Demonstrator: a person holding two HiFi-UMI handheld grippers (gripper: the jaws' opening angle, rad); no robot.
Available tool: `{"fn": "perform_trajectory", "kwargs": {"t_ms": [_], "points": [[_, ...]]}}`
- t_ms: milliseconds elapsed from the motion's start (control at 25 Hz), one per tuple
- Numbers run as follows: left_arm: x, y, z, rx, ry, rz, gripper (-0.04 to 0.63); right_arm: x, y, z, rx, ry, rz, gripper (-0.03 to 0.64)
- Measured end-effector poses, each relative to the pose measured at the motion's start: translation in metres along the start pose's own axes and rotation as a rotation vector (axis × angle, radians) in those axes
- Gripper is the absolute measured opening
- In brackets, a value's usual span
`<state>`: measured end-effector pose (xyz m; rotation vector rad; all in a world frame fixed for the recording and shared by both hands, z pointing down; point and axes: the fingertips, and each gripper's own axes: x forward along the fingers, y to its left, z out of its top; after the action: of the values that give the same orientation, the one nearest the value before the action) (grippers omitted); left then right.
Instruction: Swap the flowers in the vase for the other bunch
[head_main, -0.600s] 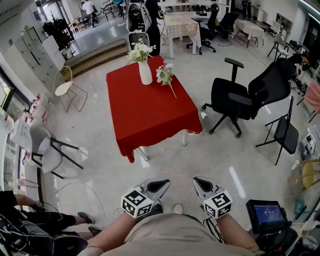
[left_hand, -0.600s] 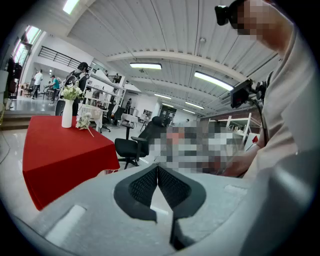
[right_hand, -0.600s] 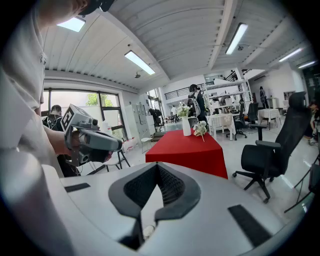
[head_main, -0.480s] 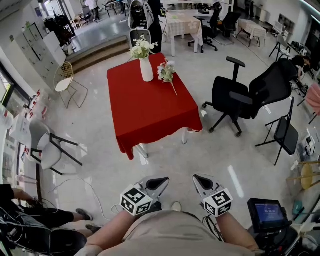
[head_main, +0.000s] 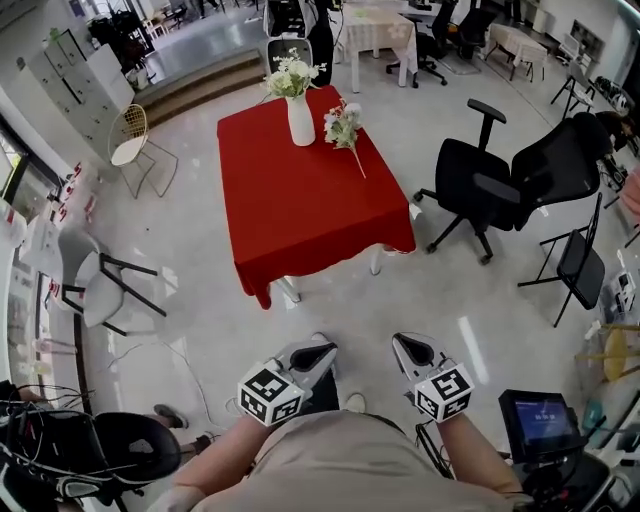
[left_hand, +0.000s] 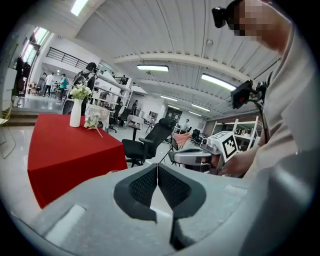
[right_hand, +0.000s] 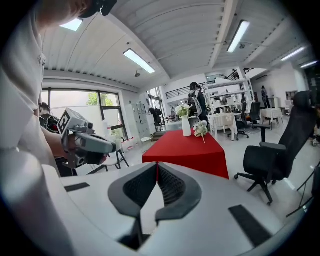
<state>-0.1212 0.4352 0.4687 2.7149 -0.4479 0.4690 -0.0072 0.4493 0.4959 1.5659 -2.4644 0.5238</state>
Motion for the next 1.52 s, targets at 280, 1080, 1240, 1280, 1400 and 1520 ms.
{"fn": "perform_trajectory", "kwargs": {"t_ms": [280, 1080, 1240, 1280, 1400, 1520], "points": [[0.035, 0.074, 0.037, 0.012, -0.041, -0.022, 0.009, 0.057, -0.034, 0.034, -0.007, 0.019, -0.029, 0.125], [0.077, 0.325, 0.182, 0.019, -0.166, 0.189, 0.177, 0.262, -0.133, 0.148, -0.071, 0.051, -0.007, 0.149], [0.104, 0.378, 0.228, 0.027, -0.203, 0.311, 0.222, 0.302, -0.169, 0.168, -0.079, 0.059, 0.062, 0.149], [0.111, 0.391, 0.241, 0.027, -0.214, 0.347, 0.236, 0.311, -0.179, 0.175, -0.087, 0.06, 0.082, 0.149], [0.135, 0.427, 0.281, 0.03, -0.254, 0.458, 0.275, 0.332, -0.213, 0.199, -0.123, 0.057, 0.138, 0.149], [0.159, 0.466, 0.312, 0.023, -0.271, 0.561, 0.318, 0.351, -0.245, 0.218, -0.132, 0.052, 0.178, 0.149]]}}
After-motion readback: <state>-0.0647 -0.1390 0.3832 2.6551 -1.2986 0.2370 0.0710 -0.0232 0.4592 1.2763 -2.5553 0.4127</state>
